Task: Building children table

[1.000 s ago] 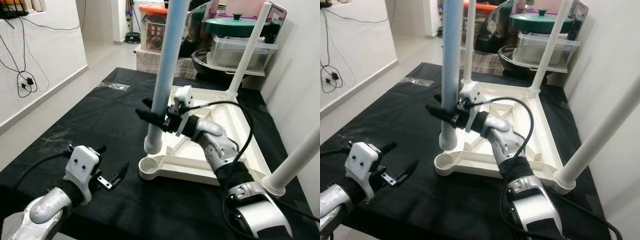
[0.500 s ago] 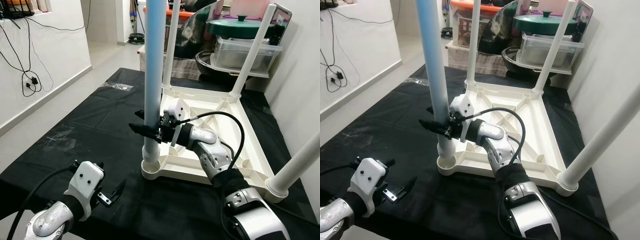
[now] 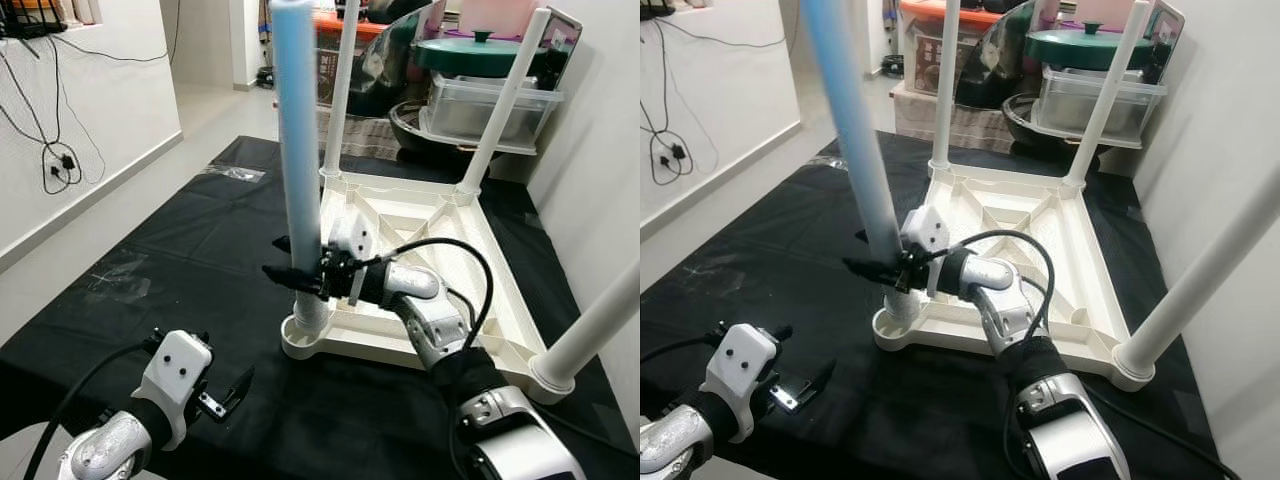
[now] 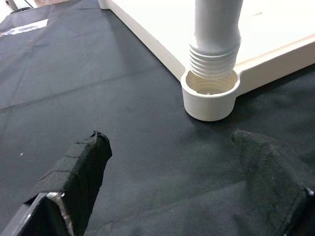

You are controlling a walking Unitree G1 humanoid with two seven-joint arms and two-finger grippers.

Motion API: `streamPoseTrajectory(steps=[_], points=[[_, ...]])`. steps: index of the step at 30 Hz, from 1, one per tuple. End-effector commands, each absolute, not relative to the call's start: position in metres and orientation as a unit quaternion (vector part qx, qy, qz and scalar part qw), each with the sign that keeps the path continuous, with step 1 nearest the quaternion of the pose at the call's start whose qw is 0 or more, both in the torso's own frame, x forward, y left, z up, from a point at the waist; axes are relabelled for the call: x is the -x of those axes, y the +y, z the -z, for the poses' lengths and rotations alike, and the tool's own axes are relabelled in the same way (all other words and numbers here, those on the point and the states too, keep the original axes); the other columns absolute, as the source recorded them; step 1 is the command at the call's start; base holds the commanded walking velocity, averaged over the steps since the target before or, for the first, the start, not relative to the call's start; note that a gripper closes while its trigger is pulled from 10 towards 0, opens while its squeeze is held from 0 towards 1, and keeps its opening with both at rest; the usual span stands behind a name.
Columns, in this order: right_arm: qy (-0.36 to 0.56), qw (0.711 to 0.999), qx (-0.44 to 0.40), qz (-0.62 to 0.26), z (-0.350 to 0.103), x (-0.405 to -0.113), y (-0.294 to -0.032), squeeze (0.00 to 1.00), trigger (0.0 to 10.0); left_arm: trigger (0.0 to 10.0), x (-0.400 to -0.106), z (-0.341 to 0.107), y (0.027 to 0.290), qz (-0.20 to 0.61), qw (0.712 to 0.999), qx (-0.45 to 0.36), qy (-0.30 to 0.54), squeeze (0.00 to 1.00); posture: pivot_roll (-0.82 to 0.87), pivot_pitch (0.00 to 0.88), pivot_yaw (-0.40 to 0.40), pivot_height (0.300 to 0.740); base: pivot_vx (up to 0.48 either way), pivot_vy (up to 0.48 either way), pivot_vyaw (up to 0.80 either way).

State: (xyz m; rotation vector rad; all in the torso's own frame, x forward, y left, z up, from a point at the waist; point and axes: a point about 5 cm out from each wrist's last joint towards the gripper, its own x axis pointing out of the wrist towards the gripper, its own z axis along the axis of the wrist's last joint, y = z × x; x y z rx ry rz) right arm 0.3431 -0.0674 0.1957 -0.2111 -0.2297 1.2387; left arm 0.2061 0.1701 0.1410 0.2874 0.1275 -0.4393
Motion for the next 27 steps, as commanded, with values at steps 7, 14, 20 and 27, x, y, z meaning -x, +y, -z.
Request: streamPoseTrajectory(steps=[7, 14, 20, 27], points=[[-0.102, 0.79, 0.09, -0.598, -0.192, -0.336, -0.066, 0.0, 0.0, 10.0, -0.204, -0.136, 0.165, 0.219, 0.964, -0.134, 0.067, 0.0, 0.13, 0.0, -0.101, 0.74, 0.0, 0.0, 0.0], [-0.103, 0.769, 0.091, -0.624, -0.189, -0.326, -0.058, 0.0, 0.0, 10.0, -0.205, -0.135, 0.164, 0.219, 0.965, -0.131, 0.068, 0.0, 0.13, 0.0, -0.097, 0.74, 0.0, 0.0, 0.0], [-0.089, 0.765, 0.064, -0.635, -0.183, -0.322, -0.053, 0.0, 0.0, 10.0, -0.206, -0.135, 0.165, 0.214, 0.966, -0.127, 0.068, 0.0, 0.13, 0.0, -0.102, 0.74, 0.0, 0.0, 0.0], [-0.077, 0.761, 0.065, -0.641, -0.175, -0.319, -0.042, 0.0, 0.0, 10.0, -0.207, -0.134, 0.165, 0.209, 0.967, -0.127, 0.067, 0.0, 0.14, 0.0, -0.105, 0.74, 0.0, 0.0, 0.0]])
